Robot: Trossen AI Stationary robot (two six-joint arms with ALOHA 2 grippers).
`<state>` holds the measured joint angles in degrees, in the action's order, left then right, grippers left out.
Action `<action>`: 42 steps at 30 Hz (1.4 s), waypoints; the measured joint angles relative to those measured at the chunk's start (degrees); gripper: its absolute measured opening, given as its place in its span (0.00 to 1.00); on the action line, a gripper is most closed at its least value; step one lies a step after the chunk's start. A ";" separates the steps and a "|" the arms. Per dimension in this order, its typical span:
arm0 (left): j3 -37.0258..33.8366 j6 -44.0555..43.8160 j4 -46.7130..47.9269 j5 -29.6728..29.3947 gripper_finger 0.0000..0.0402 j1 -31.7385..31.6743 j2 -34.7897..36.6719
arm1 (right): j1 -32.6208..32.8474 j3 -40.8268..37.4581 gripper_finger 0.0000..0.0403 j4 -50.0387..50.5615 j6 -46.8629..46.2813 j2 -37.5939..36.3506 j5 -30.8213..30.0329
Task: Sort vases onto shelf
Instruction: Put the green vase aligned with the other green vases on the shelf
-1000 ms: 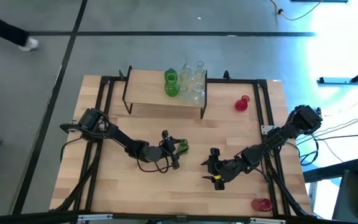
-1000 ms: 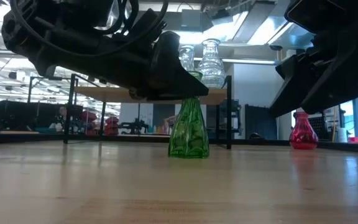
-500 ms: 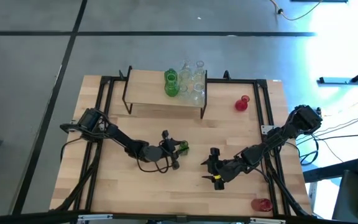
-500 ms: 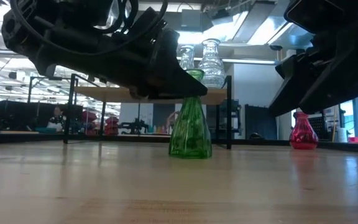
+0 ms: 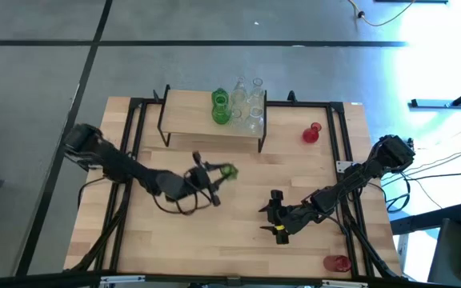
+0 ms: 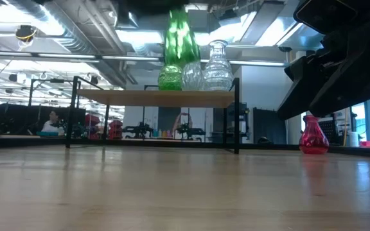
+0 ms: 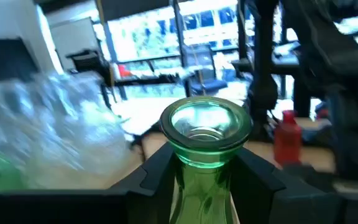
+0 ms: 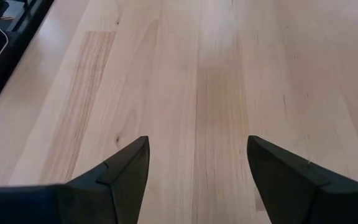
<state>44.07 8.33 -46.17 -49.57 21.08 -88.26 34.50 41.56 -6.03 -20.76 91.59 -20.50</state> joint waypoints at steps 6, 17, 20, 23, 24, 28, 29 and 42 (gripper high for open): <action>0.02 1.27 10.00 0.03 0.30 -5.01 11.58 | 0.00 0.00 0.63 -0.10 0.01 0.00 -0.04; 0.02 -7.68 21.44 13.53 0.30 -20.09 15.08 | -0.01 0.00 0.63 -0.02 0.01 0.00 -2.91; -0.04 -8.19 23.75 12.89 0.30 -22.47 14.86 | 0.00 0.00 0.63 0.03 0.01 0.02 -2.90; 0.00 -8.27 23.19 14.32 0.30 -24.47 14.99 | 0.00 0.00 0.63 0.03 0.01 0.02 -2.90; 0.00 -8.45 23.23 15.63 0.30 -25.08 14.99 | 0.00 0.00 0.63 0.05 0.01 0.02 -2.90; 0.00 -9.74 23.45 18.81 0.30 -26.89 14.94 | 0.00 0.00 0.63 0.05 0.01 0.02 -2.90; 0.00 -9.75 23.46 19.14 0.30 -27.29 14.94 | 0.00 0.00 0.63 0.05 0.01 0.02 -2.90; 0.00 -11.27 22.93 20.99 0.30 -30.40 11.66 | 0.00 0.00 0.63 0.09 0.01 0.04 -3.02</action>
<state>44.07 -2.94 -23.25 -28.58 -9.33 -76.60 34.50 41.56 -5.93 -20.75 91.64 -23.52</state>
